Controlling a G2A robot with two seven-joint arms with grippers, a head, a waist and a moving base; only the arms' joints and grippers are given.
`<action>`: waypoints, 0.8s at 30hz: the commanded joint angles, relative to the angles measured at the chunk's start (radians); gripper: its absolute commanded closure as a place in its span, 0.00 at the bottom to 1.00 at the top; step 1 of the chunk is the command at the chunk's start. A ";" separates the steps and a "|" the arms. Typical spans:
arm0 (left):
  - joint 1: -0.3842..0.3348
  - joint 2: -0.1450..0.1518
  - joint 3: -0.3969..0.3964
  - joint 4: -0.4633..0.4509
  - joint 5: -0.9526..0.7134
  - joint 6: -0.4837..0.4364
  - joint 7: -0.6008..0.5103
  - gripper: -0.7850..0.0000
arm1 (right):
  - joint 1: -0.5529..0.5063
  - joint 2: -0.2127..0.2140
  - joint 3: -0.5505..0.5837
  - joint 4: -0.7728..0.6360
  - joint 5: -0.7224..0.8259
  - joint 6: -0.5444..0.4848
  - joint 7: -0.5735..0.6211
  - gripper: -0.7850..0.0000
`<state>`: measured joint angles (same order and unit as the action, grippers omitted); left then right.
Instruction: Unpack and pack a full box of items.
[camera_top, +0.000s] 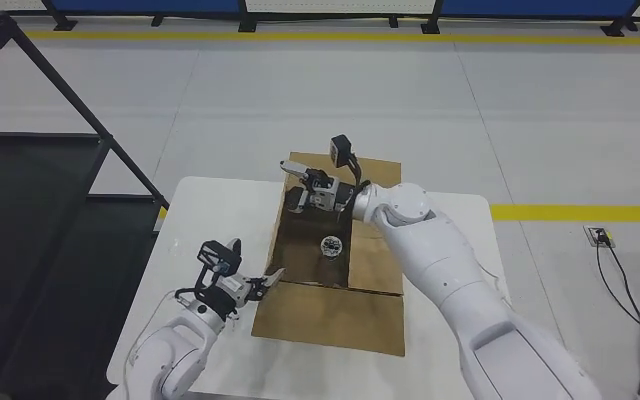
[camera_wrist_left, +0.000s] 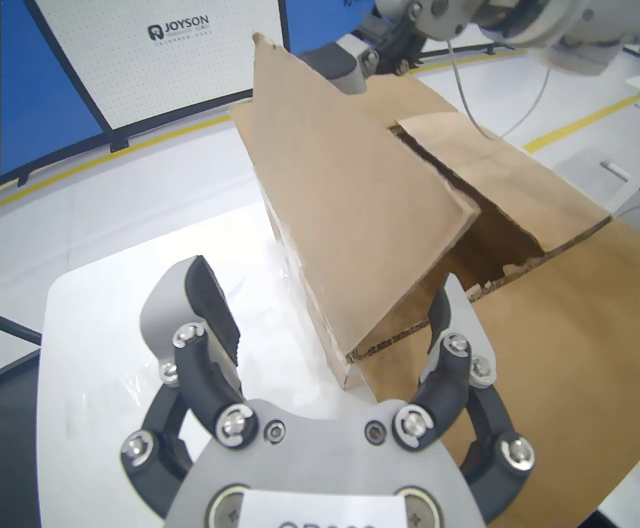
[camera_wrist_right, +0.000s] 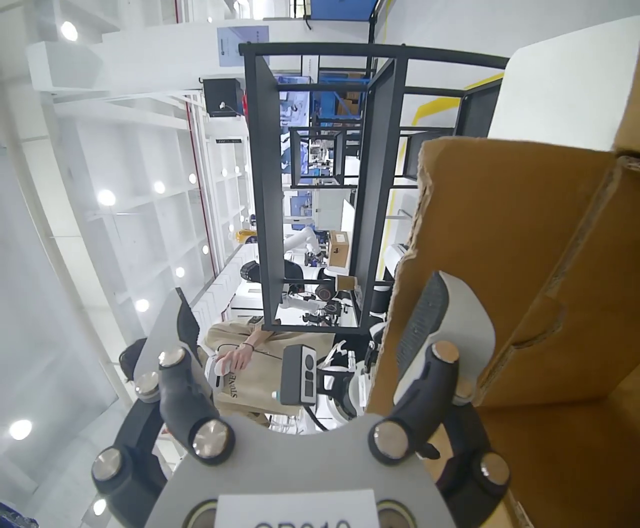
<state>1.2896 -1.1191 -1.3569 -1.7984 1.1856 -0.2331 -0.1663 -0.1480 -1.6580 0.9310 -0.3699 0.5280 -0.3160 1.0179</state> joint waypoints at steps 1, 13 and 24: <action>-0.004 -0.004 0.000 -0.004 -0.028 0.042 0.005 0.00 | 0.004 -0.006 -0.003 0.005 0.001 -0.006 0.028 0.00; 0.065 -0.003 -0.116 -0.039 -0.133 0.081 0.027 0.00 | 0.028 -0.010 0.018 0.064 0.017 -0.041 0.134 0.00; 0.117 0.002 -0.182 -0.010 -0.100 0.114 -0.030 0.00 | 0.028 0.065 0.146 0.127 0.117 -0.178 0.150 0.00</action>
<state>1.4014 -1.1179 -1.5378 -1.8144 1.0716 -0.1201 -0.1877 -0.1149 -1.6049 1.0575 -0.2461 0.6272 -0.4739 1.1653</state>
